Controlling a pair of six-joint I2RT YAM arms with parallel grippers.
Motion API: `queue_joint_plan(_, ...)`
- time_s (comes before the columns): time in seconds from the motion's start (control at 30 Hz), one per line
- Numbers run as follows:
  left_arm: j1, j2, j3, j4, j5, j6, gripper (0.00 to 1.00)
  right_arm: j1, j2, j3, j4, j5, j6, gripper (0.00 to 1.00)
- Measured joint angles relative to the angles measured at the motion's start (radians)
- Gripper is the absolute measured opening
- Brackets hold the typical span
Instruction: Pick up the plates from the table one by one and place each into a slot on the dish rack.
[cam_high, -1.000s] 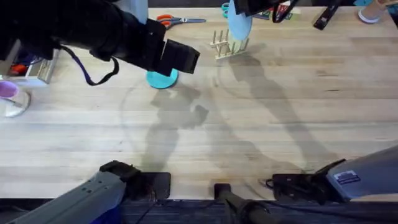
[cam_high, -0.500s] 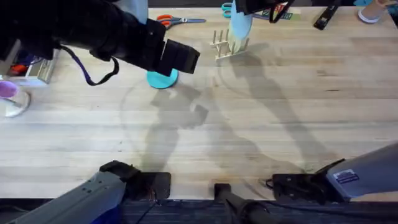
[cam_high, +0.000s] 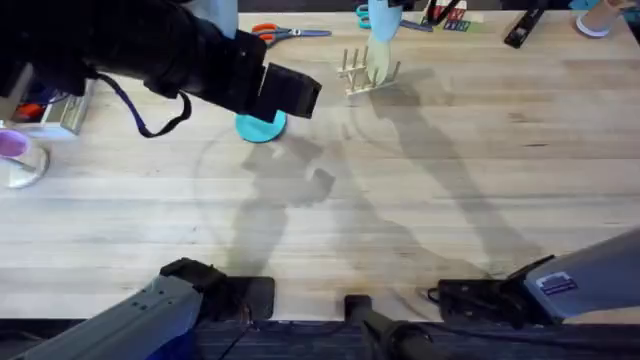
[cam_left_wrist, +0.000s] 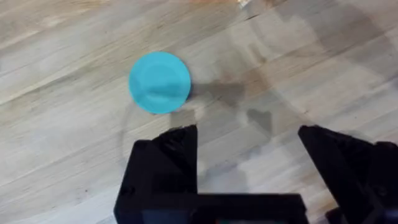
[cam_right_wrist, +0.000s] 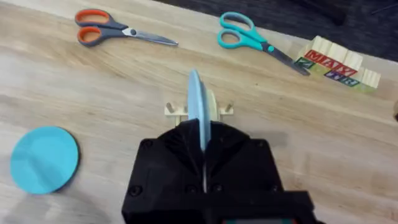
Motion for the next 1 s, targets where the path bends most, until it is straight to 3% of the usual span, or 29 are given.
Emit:
queue_joint_plan(0.43,0.000,0.000,0.000,0.000,0.000,0.000,0.993,0.000,0.101,0.006,0.002,0.000,-0.001,0.028)
queue_joint_plan(1.0,0.000,0.000,0.000,0.000,0.000,0.000,0.993,0.000,0.123,0.006,0.006,0.003,-0.009,0.028)
